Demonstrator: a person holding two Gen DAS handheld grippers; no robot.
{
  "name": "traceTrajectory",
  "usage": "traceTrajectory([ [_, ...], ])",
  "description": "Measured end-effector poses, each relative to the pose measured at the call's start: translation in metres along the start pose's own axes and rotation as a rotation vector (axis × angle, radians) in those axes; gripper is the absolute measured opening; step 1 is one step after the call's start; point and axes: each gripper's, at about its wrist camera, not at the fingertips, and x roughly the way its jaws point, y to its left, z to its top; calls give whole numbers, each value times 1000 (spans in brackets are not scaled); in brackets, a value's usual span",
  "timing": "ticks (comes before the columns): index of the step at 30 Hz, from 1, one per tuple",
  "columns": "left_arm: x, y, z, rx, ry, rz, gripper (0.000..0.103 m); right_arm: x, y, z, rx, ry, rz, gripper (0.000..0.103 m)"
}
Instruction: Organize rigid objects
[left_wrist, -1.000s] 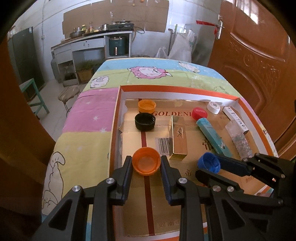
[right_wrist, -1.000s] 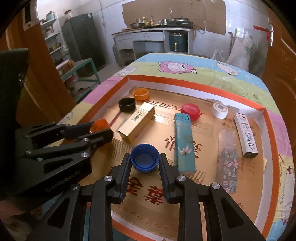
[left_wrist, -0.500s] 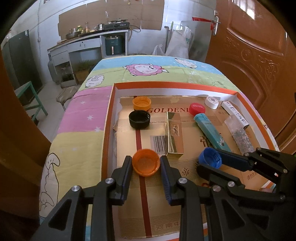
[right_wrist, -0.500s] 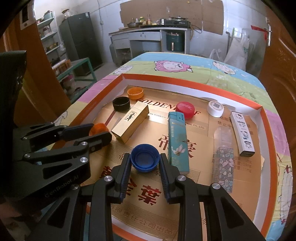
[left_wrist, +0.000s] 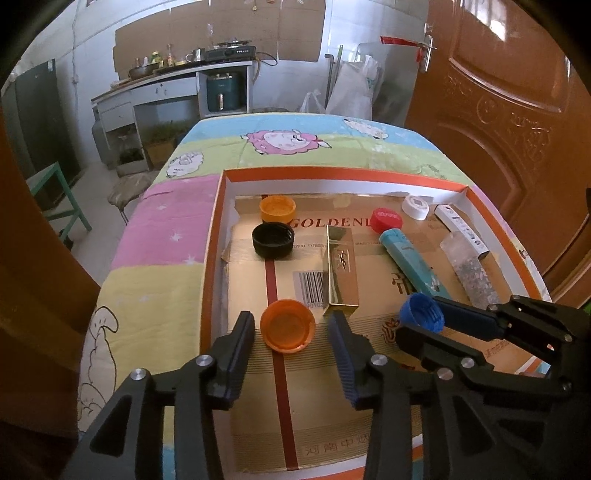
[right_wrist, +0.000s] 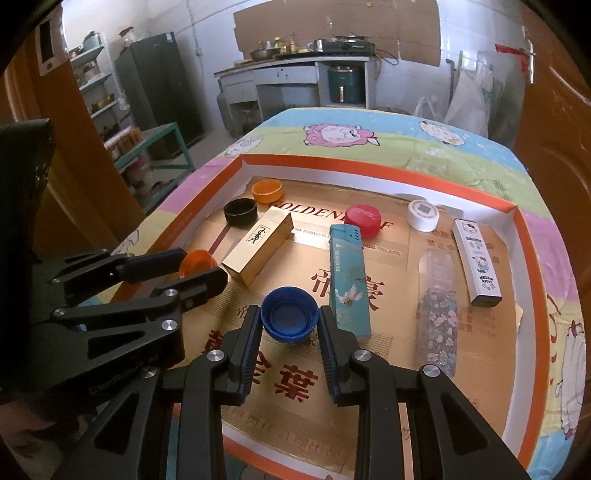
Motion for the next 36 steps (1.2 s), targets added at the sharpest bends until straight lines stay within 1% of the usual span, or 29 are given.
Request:
traceTrajectory([
  [7, -10, -1, 1, 0, -20, 3, 42, -13, -2, -2, 12, -14, -11, 33],
  [9, -13, -2, 1, 2, -24, 0, 42, -18, -3, -2, 17, -20, -18, 38],
  [11, -17, -4, 1, 6, -30, -2, 42, -23, -5, -4, 24, -26, -23, 39],
  [28, -33, -8, -3, -1, -56, -10, 42, -49, -14, -18, 68, -48, -60, 39],
  [36, -51, -19, -7, -8, -86, 8, 42, -66, -14, -30, 103, -88, -133, 40],
])
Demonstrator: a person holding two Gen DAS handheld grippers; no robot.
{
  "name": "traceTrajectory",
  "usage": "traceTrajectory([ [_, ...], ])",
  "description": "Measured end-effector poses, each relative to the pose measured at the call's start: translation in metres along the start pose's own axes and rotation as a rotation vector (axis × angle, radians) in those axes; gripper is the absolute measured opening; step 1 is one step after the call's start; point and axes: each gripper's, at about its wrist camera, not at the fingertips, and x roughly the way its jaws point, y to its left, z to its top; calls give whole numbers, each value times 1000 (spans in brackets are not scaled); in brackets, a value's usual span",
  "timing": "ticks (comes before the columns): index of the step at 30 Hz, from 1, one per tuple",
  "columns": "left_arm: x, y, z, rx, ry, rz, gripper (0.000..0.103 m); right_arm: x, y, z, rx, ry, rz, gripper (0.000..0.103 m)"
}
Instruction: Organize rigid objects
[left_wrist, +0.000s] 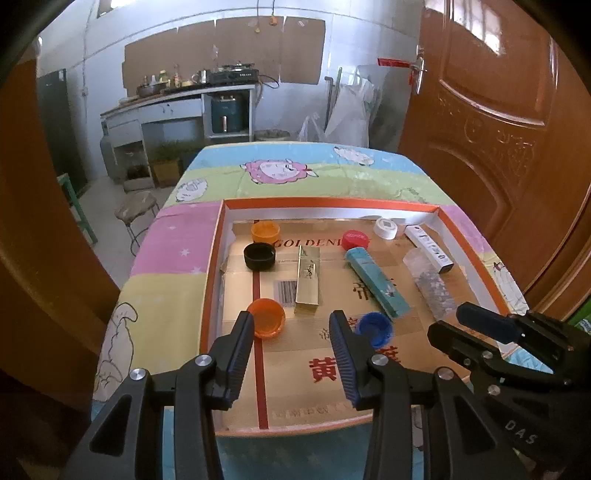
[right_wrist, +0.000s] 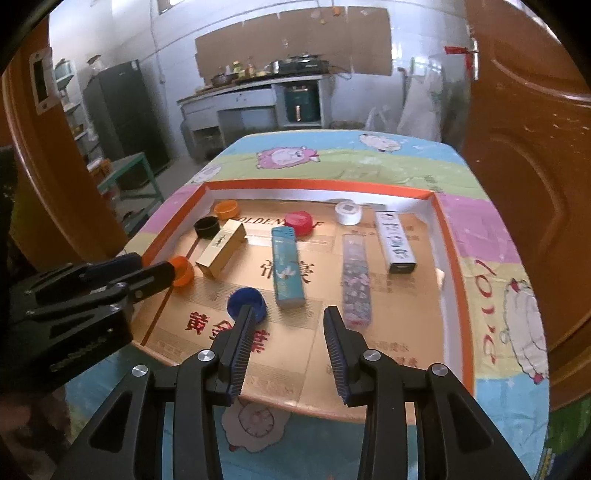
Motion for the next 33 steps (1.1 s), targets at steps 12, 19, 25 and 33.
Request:
traceTrajectory([
  [12, -46, -23, -14, 10, -93, 50, 42, -48, 4, -15, 47, -84, -96, 40],
  [19, -81, -28, -27, -35, -166, 92, 42, -84, 11, -25, 53, -147, -154, 40],
  [25, -110, -38, -38, -22, -210, 88, 42, -116, 22, -36, 43, -169, -191, 40],
  [33, -150, -48, -58, 5, -258, 63, 42, -162, 37, -60, 49, -216, -226, 40],
])
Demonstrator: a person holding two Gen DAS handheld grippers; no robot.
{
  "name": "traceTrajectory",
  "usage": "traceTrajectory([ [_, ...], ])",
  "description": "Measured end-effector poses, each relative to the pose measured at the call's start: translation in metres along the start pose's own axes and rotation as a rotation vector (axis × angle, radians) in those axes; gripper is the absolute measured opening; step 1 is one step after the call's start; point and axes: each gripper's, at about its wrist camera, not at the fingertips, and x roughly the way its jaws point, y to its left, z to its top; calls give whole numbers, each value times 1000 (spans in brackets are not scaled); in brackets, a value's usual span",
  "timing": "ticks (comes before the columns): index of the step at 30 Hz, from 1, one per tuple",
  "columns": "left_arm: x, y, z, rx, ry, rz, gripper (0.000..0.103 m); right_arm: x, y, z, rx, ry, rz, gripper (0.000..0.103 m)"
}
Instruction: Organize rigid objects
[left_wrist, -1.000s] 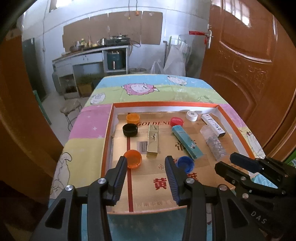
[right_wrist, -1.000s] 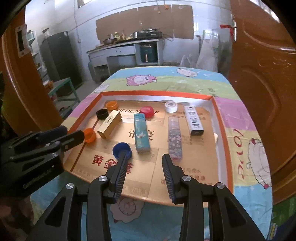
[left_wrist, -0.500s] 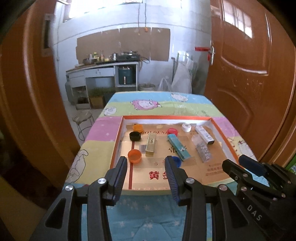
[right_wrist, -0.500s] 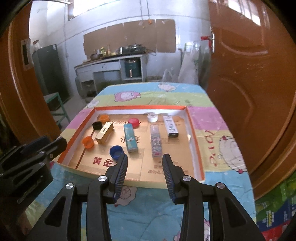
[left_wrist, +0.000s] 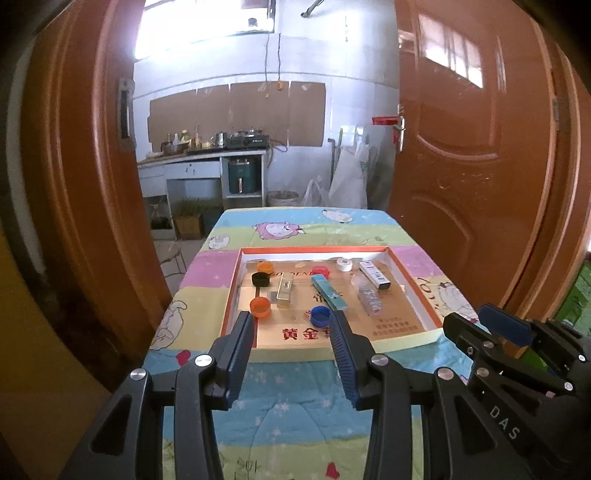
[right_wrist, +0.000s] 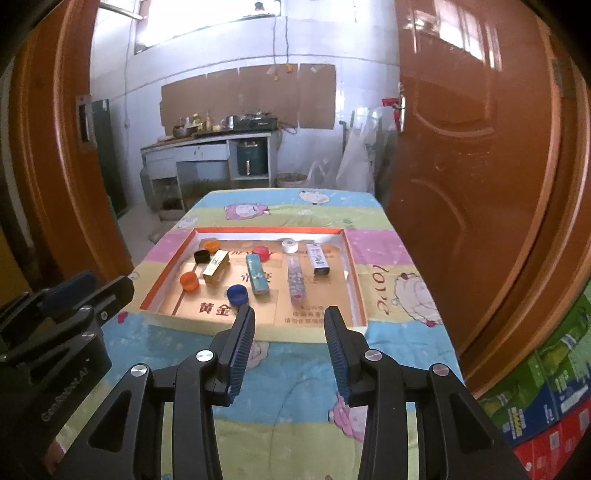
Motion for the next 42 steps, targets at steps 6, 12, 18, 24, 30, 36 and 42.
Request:
traceTrajectory([
  [6, -29, 0, -11, 9, -31, -8, 42, -26, 3, -13, 2, -11, -16, 40],
  [12, -50, -3, -19, 34, -44, -8, 42, -48, 5, -21, 12, -28, -29, 41],
  [18, -67, -4, -25, 34, -56, -2, 42, -66, 12, -24, -3, -48, -30, 41],
  [24, -75, -3, -28, 23, -64, 8, 42, -76, 14, -27, -11, -60, -18, 41],
  [30, -80, -5, -31, 19, -70, 20, 42, -80, 13, -29, -18, -66, -3, 41],
  [36, -82, -6, -32, 19, -70, 22, 42, -84, 11, -28, -18, -72, -1, 41],
  [42, -83, -6, -32, 19, -71, 22, 42, -86, 12, -29, -23, -78, 0, 41],
])
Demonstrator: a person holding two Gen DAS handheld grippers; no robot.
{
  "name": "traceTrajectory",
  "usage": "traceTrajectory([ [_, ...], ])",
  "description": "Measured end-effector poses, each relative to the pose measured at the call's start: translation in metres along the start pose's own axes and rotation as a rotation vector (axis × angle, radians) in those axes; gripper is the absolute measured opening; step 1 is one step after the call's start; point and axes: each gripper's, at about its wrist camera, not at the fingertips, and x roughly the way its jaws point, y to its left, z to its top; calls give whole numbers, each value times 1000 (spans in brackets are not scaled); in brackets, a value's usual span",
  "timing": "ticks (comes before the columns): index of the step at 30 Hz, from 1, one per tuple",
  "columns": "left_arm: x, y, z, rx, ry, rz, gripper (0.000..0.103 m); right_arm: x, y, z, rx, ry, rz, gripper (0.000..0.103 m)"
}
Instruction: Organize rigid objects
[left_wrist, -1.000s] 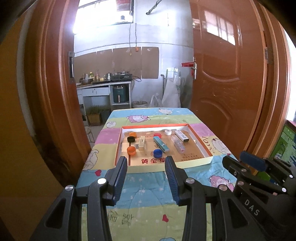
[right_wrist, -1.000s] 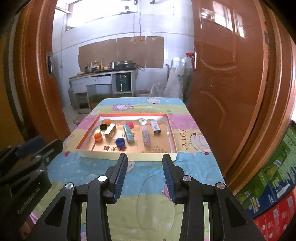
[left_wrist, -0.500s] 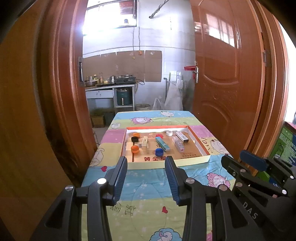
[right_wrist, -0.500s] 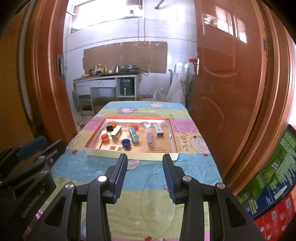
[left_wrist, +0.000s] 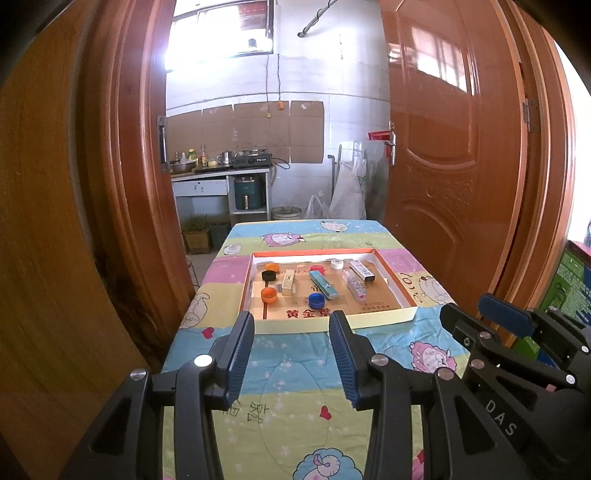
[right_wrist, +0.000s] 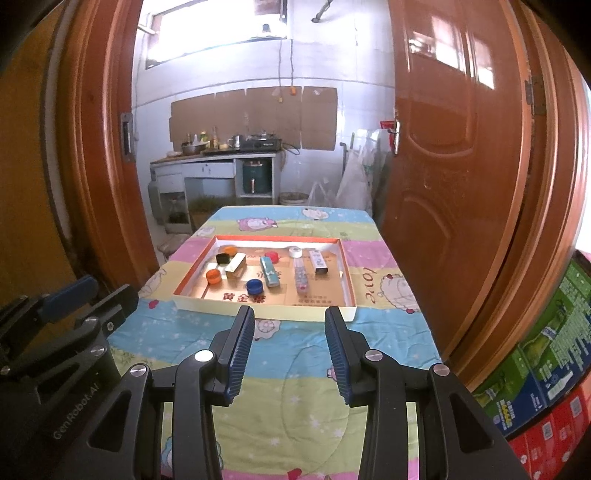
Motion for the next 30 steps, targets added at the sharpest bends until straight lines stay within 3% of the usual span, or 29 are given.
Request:
traceTrajectory([
  [30, -9, 2, -3, -3, -3, 0, 42, -1, 7, -1, -12, -5, 2, 41],
])
